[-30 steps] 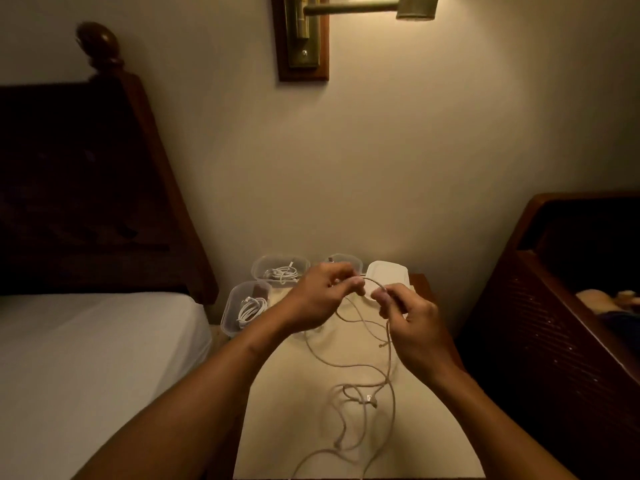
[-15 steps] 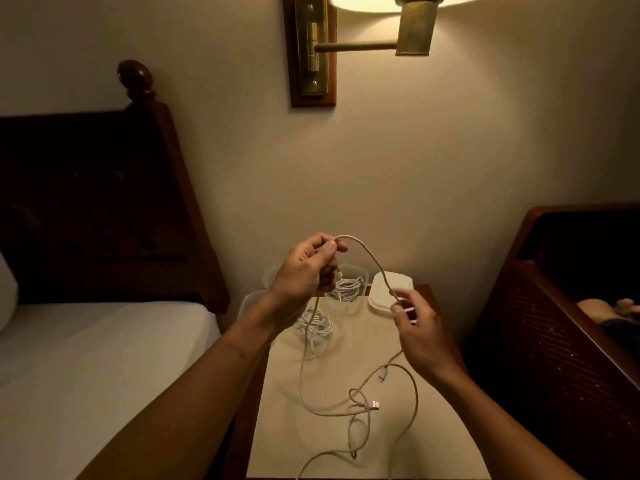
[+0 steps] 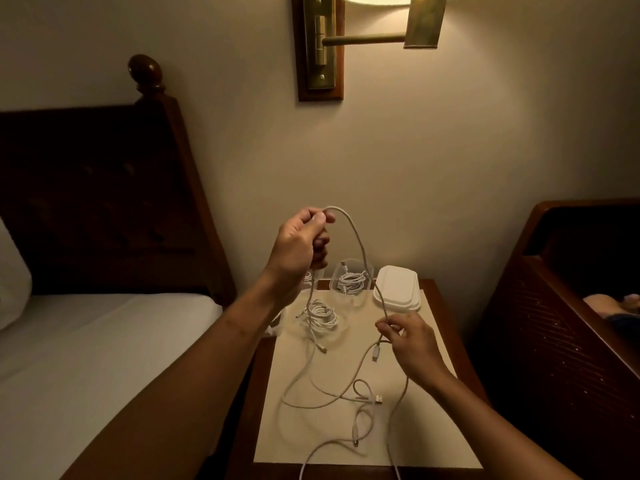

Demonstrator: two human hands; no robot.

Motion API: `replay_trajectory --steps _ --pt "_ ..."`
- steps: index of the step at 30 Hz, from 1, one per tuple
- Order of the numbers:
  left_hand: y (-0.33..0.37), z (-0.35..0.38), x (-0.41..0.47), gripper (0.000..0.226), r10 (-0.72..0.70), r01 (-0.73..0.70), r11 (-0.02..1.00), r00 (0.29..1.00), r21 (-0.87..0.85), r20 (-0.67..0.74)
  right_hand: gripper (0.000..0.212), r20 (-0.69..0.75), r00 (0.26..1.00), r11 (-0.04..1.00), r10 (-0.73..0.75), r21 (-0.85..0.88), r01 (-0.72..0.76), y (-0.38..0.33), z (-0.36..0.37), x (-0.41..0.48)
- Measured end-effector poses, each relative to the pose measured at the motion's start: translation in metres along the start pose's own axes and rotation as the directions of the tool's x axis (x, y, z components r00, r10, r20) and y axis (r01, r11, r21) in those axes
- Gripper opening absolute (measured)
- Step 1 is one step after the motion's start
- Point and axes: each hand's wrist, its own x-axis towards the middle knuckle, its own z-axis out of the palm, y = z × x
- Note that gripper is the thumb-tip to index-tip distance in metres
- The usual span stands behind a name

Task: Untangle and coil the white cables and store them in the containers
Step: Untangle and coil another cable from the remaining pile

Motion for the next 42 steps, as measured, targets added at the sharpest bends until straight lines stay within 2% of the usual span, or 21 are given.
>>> replay_trajectory --steps 2,4,7,9,11,13,14,17,18,19,21,23,25,26,28,30,33,35,39,42 --pt "-0.012 -0.002 -0.008 0.023 -0.025 0.021 0.996 0.998 0.088 0.051 0.011 -0.002 0.999 0.994 0.047 0.096 -0.046 0.0 -0.005 0.005" --pt "-0.024 -0.004 -0.016 0.024 -0.046 0.034 0.985 0.997 0.168 0.069 0.014 -0.066 0.996 0.989 0.067 0.137 -0.058 0.0 -0.005 0.008" --pt "-0.047 -0.004 -0.029 0.026 -0.082 0.07 0.95 0.996 0.305 0.024 0.016 -0.117 0.989 0.982 0.09 0.176 -0.068 -0.002 -0.004 0.011" --pt "-0.063 -0.005 -0.037 0.021 -0.111 0.106 0.922 0.994 0.371 -0.008 0.014 -0.169 0.985 0.983 0.043 0.185 -0.011 -0.003 -0.004 0.014" --pt "-0.075 -0.005 -0.042 0.019 -0.126 0.134 0.907 0.991 0.399 -0.047 0.013 -0.242 0.97 0.985 -0.019 0.163 0.06 -0.006 -0.005 0.015" --pt "-0.083 -0.005 -0.043 0.02 -0.148 0.166 0.904 0.986 0.395 -0.077 0.022 -0.255 0.967 0.992 -0.008 0.121 0.04 -0.009 -0.006 0.018" --pt "-0.085 -0.006 -0.042 0.021 -0.165 0.19 0.906 0.981 0.377 -0.1 0.033 -0.211 0.977 0.994 0.03 0.111 -0.006 -0.009 -0.006 0.02" --pt "-0.081 -0.005 -0.034 0.02 -0.195 0.237 0.937 0.964 0.256 -0.179 0.073 0.049 0.979 0.979 0.197 0.052 -0.199 -0.008 0.0 0.015" --pt "-0.077 -0.004 -0.03 0.02 -0.182 0.228 0.947 0.961 0.226 -0.208 0.073 0.084 0.967 0.97 0.239 0.016 -0.241 -0.009 0.005 0.007" --pt "-0.072 -0.003 -0.025 0.023 -0.17 0.218 0.955 0.958 0.203 -0.23 0.063 0.07 0.965 0.967 0.253 0.012 -0.255 -0.01 0.012 -0.003" --pt "-0.064 0.001 -0.016 0.029 -0.154 0.2 0.966 0.955 0.167 -0.253 0.031 0.002 0.987 0.986 0.161 0.037 -0.16 -0.013 0.029 -0.029" --pt "-0.058 0.003 -0.01 0.032 -0.147 0.175 0.979 0.962 0.107 -0.231 0.019 0.059 0.997 0.994 -0.043 -0.093 0.049 -0.012 0.046 -0.048" --pt "-0.053 0.006 -0.008 0.031 -0.157 0.163 0.986 0.977 0.034 -0.144 0.023 0.213 0.961 0.941 -0.175 -0.251 0.227 -0.006 0.059 -0.057" --pt "-0.05 0.007 -0.01 0.029 -0.16 0.162 0.987 0.983 0.01 -0.086 0.03 0.281 0.941 0.913 -0.19 -0.303 0.275 -0.004 0.063 -0.058" --pt "-0.046 0.011 -0.017 0.025 -0.168 0.169 0.985 0.986 -0.043 0.022 0.042 0.351 0.918 0.873 -0.182 -0.372 0.316 -0.007 0.07 -0.055" --pt "-0.04 0.018 -0.023 0.022 -0.171 0.181 0.976 0.981 -0.123 0.088 0.052 0.353 0.926 0.868 -0.133 -0.409 0.281 -0.015 0.08 -0.05" --pt "-0.028 0.024 -0.027 0.021 -0.145 0.175 0.934 0.982 -0.313 0.117 0.062 0.29 0.956 0.936 0.044 -0.347 0.062 -0.026 0.093 -0.042" --pt "-0.018 0.021 -0.026 0.02 -0.123 0.158 0.892 0.986 -0.423 0.108 0.061 0.307 0.946 0.965 0.102 -0.261 -0.019 -0.03 0.097 -0.038" --pt "-0.006 0.002 -0.022 0.019 -0.093 0.116 0.814 0.993 -0.569 0.069 0.035 0.418 0.908 0.995 0.03 -0.096 0.011 -0.034 0.101 -0.032" --pt "-0.008 -0.014 -0.017 0.019 -0.098 0.094 0.76 0.995 -0.643 0.029 0.037 0.567 0.823 1.0 -0.014 0.031 -0.004 -0.046 0.103 -0.029"
